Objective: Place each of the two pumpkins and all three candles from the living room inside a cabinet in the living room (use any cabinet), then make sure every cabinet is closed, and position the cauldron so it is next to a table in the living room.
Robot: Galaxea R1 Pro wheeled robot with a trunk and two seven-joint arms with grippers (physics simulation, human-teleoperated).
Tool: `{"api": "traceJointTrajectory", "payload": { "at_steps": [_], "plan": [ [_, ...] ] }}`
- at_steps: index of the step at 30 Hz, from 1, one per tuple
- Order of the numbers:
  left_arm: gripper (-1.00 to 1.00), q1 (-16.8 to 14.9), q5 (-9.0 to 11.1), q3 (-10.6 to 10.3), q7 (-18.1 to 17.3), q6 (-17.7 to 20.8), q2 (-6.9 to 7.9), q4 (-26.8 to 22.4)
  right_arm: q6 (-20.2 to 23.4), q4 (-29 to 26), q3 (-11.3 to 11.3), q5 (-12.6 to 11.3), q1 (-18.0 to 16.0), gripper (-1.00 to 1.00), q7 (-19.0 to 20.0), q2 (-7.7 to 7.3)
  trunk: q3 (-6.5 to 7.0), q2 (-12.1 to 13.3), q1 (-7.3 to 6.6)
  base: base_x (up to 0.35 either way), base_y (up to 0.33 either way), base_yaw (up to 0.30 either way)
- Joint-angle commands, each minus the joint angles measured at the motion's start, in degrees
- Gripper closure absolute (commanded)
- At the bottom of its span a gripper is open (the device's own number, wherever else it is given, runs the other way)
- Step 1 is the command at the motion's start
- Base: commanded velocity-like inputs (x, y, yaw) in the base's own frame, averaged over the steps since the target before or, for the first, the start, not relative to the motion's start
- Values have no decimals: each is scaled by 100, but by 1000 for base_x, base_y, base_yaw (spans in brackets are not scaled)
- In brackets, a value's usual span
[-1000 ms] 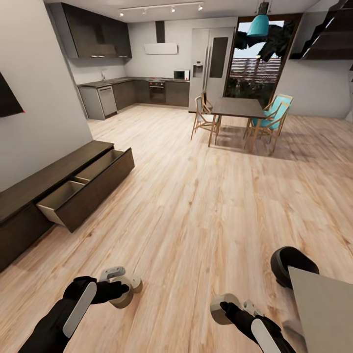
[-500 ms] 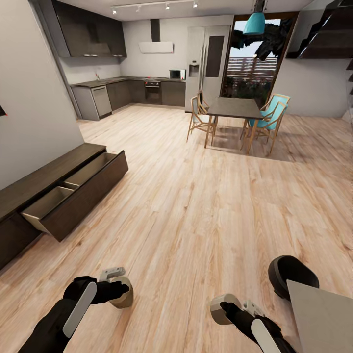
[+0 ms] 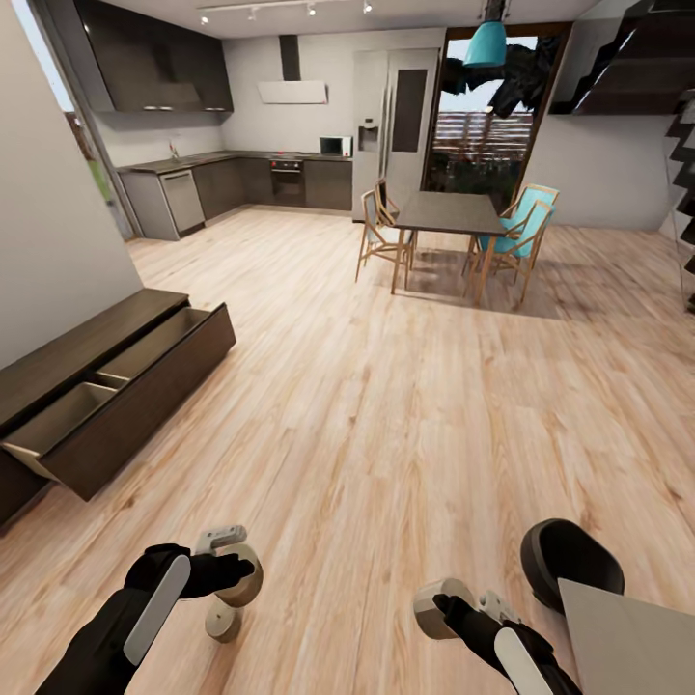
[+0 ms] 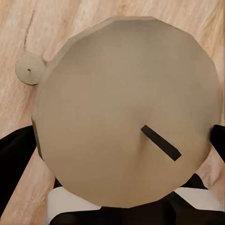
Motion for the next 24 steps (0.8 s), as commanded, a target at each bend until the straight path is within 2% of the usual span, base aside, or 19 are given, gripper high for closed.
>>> {"api": "traceJointTrajectory", "payload": {
  "at_steps": [1,9,24],
  "plan": [
    [100,-3,62,-15,63,13,6,-6,4,-12,25,-65,-3,100,-57,-7,-5,-4,3,237,-4,-13],
    [100,-1,62,-15,63,13,6,-7,4,-7,26,-65,-3,100,-57,-7,-6,-4,3,237,-36,-4],
    [100,-3,62,-8,63,13,14,-7,9,-12,25,-65,-3,100,-55,-7,-25,-4,3,237,-126,-36]
  ]
}}
